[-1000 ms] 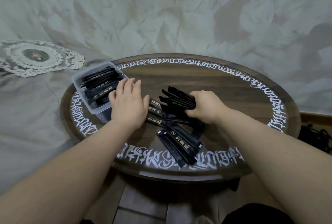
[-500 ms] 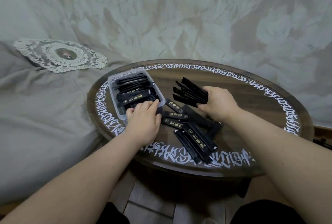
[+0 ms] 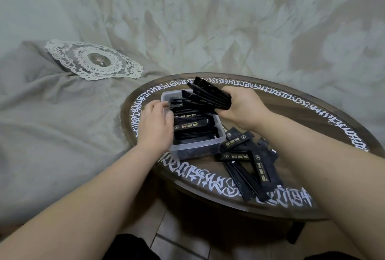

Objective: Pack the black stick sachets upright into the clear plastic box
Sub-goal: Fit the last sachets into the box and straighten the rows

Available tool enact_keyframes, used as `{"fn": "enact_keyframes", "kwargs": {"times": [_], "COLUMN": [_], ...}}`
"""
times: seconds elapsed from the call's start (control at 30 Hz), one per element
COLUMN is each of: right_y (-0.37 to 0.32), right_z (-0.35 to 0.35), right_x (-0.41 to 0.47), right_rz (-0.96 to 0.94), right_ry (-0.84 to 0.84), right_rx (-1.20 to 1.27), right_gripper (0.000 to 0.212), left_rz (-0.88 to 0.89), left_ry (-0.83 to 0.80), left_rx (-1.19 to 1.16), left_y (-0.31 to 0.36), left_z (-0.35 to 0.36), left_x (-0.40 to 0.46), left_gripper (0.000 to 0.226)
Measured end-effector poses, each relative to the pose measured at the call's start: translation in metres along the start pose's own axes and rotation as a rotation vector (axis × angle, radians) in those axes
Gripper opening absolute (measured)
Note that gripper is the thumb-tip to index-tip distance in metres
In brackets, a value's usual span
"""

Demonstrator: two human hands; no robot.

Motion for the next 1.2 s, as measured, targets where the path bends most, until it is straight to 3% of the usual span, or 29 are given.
{"fn": "enact_keyframes", "kwargs": {"times": [0.2, 0.33, 0.4, 0.5, 0.6, 0.97, 1.2], "right_y": [-0.015, -0.011, -0.008, -0.003, -0.004, -0.005, -0.009], "right_z": [0.026, 0.042, 0.048, 0.055, 0.06, 0.071, 0.075], "right_x": [0.038, 0.06, 0.069, 0.08, 0.082, 0.074, 0.08], "right_rz": [-0.115, -0.114, -0.106, -0.074, -0.06, -0.071, -0.122], "right_ry": [-0.228, -0.286, -0.299, -0.271, -0.214, -0.174, -0.162], "right_rx": [-0.293, -0.391, -0.414, -0.423, -0.399, -0.384, -0.281], "right_gripper": [0.02, 0.032, 0.038, 0.064, 0.081, 0.103, 0.112], "left_rz": [-0.132, -0.183, -0.157, -0.086, -0.049, -0.073, -0.056], "left_ry": [-0.106, -0.17, -0.172, -0.152, -0.149, -0.167, -0.205], "left_rx": [-0.442, -0.666, -0.647, -0.514, -0.429, -0.346, -0.485], "left_y": [-0.013, -0.015, -0.015, -0.016, -0.019, -0.026, -0.027], "left_z": [0.005, 0.019, 0.021, 0.021, 0.026, 0.036, 0.033], "left_x": [0.031, 0.039, 0.04, 0.042, 0.046, 0.066, 0.058], "left_gripper": [0.05, 0.067, 0.068, 0.042, 0.042, 0.049, 0.045]}}
Point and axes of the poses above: each hand's wrist, its own x-axis towards the middle knuckle, its own z-axis out of the palm, y = z × x, the point moved 2 cm from there along x, towards the middle knuckle, and after that the axes turned 10 degrees about -y, right-handed, at the moved point
